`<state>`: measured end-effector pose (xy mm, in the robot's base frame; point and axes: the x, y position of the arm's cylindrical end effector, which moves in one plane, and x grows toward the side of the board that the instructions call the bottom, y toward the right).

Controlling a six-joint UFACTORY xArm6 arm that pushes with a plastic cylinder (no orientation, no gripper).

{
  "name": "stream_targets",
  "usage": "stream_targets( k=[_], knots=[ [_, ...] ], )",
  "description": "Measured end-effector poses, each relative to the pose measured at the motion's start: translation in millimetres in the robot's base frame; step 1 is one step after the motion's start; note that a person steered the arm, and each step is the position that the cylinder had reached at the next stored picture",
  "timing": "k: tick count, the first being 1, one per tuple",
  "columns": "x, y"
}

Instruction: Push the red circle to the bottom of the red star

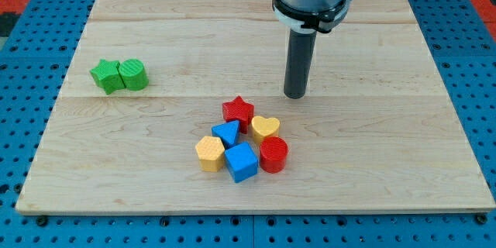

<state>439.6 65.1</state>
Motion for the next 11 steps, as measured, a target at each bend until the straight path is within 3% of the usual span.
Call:
stream_targets(
  k=[5, 6, 7, 8, 9, 11],
  knots=[
    [3, 0],
    [-1, 60],
    [70, 113],
    [156, 73],
    [153, 2],
    [76, -49]
  ],
)
